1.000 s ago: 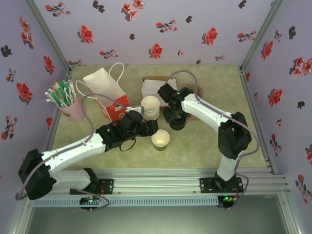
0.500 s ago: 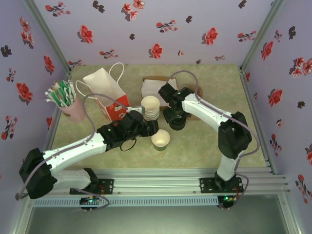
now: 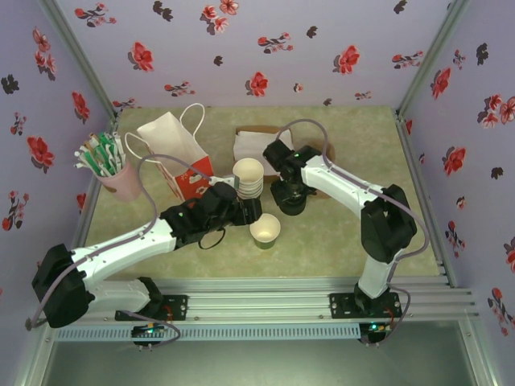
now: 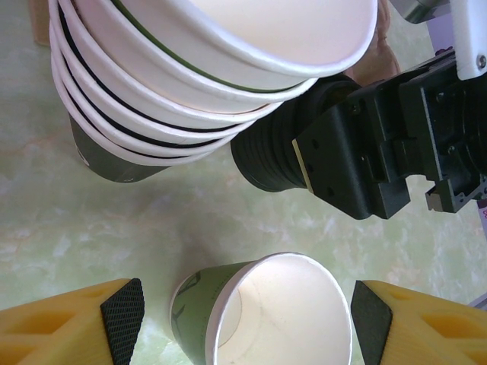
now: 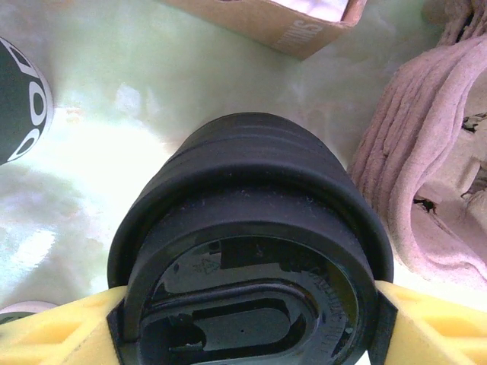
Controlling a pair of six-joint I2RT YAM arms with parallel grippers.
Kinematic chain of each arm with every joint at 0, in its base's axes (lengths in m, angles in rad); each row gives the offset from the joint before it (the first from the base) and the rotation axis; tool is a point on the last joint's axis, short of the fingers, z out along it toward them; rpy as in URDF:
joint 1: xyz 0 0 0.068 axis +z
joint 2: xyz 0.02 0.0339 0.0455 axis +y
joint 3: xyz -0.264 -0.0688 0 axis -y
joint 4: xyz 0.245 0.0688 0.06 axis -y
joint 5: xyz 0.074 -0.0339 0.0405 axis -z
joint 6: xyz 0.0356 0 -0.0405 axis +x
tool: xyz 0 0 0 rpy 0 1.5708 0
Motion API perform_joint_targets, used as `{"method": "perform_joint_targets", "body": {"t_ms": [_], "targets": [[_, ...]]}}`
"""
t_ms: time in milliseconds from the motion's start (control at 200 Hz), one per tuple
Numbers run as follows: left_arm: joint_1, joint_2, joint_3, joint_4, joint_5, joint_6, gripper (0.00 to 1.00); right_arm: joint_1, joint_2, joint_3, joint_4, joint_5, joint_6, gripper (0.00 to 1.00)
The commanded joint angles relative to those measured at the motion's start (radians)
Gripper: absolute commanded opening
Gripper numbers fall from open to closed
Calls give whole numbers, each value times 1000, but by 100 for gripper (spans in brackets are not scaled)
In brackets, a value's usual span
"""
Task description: Pack the takeout coffee
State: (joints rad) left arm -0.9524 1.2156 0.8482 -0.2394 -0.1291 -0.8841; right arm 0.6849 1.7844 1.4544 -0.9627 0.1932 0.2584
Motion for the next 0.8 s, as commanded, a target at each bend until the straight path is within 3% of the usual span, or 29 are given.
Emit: {"method": "perform_joint_targets", "body": {"t_ms": [0,520,635,795], "targets": [[7,14,28,22,8,-12,75,-10,-48,-4,-3,-5,4,72],[7,85,46,84,50,-26,74,-35,-56,-21,1,-37,1,75],[5,122,52,124,58,-37,70,-43,-55,-24,6,-61,-1,76],[-11,175,70,178,51,-41,64,-53,-62,-23,6,-80,-1,71]]}}
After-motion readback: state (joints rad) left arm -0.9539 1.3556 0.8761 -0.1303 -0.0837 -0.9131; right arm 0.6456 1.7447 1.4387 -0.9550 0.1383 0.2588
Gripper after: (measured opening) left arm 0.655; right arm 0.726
